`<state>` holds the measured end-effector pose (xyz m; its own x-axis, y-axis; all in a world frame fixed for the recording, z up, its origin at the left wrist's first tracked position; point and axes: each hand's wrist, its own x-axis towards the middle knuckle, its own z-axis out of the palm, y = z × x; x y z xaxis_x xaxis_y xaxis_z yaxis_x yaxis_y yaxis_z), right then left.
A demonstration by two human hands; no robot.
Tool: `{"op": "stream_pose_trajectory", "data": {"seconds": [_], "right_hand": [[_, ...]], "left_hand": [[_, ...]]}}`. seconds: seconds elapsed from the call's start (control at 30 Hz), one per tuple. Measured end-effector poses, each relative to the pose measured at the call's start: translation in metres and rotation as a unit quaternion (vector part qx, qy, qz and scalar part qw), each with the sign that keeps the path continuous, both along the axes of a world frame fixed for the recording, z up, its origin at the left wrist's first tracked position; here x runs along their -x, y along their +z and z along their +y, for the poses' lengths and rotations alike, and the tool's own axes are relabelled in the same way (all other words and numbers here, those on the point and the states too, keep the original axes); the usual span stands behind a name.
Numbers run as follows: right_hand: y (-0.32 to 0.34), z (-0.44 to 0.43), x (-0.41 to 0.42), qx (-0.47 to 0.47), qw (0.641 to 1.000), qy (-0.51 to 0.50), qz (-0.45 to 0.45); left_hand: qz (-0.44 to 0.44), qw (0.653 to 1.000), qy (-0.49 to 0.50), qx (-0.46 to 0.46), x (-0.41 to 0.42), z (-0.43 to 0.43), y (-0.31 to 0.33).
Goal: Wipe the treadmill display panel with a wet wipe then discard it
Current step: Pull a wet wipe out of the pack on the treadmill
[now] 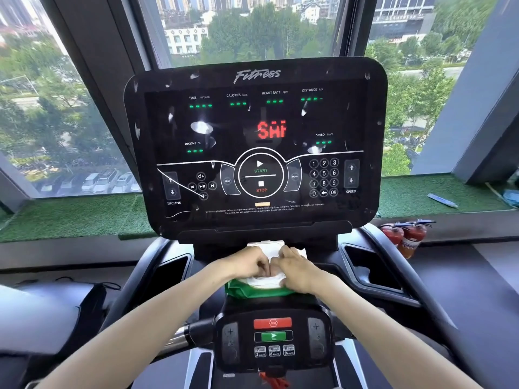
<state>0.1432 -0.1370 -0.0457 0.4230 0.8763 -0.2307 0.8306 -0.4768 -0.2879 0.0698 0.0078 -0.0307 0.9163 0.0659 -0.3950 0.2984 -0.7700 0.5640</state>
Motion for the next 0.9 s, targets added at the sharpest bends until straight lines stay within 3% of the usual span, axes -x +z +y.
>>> {"op": "stream_pose_trajectory", "data": {"seconds": [0.17,0.27,0.47,0.63,0.9], "right_hand": [[0.001,-0.001,0.000,-0.017,1.000,0.005,0.001],[0.002,-0.003,-0.001,-0.033,0.999,0.002,0.010],[0.003,-0.010,0.000,-0.058,0.998,-0.005,0.025],[0.003,-0.019,-0.010,-0.081,0.995,-0.045,0.043],[0.002,-0.017,-0.012,-0.066,0.995,-0.050,0.061]], "left_hand": [[-0.004,1.000,0.018,0.020,-0.001,-0.001,-0.003],[0.004,0.999,-0.026,-0.025,-0.008,-0.004,-0.001],[0.099,0.982,-0.131,-0.090,-0.023,-0.013,0.015],[0.094,0.959,-0.179,-0.199,-0.026,-0.019,0.008],[0.098,0.958,-0.197,-0.185,-0.027,-0.014,0.014]]}}
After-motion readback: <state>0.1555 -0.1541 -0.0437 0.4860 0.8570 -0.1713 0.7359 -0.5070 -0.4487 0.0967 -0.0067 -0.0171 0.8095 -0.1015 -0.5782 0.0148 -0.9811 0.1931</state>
